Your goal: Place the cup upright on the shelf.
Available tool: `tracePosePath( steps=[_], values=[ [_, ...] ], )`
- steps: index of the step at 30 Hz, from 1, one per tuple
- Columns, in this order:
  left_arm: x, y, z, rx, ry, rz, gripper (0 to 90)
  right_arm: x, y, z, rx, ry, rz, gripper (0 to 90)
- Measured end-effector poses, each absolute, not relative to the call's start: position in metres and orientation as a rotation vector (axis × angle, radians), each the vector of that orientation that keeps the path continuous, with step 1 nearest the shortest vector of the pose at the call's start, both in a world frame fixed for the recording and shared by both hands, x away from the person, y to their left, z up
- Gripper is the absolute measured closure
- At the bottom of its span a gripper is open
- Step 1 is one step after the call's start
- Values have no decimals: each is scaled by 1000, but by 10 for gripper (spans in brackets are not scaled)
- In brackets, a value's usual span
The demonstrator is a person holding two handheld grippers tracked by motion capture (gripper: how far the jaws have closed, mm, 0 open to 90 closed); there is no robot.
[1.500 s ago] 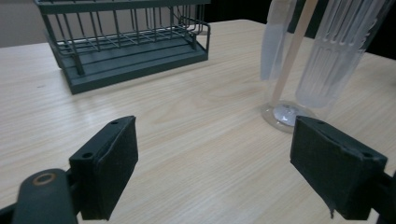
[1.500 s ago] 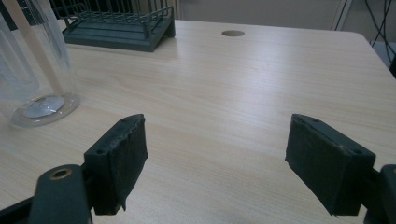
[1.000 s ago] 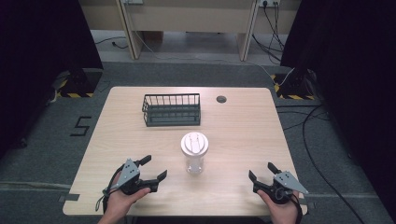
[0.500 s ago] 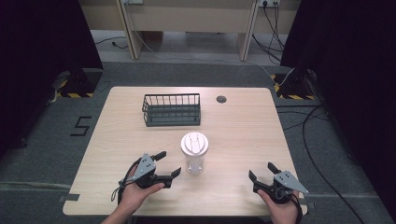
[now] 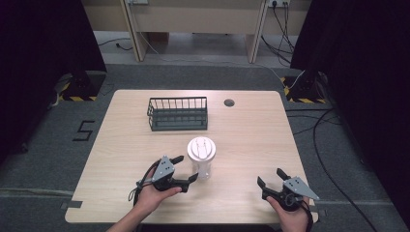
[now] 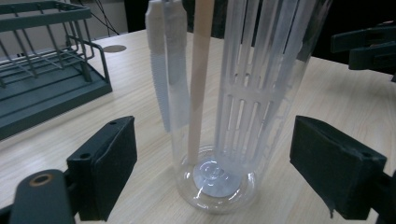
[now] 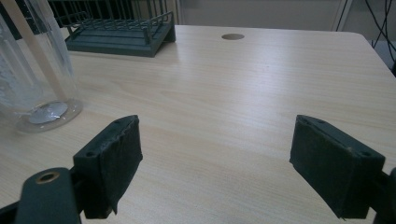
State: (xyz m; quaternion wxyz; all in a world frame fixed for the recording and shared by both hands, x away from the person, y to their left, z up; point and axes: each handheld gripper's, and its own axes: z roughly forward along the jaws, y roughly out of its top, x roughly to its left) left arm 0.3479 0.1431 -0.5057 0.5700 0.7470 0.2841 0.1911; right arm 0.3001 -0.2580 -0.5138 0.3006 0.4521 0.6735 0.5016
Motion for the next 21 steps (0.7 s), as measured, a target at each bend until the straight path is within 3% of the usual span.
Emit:
tracePosePath(
  steps=[21],
  values=[
    [364, 114, -513, 1787, 622, 433, 141, 300, -257, -514, 1205, 1800, 1331, 176]
  ],
)
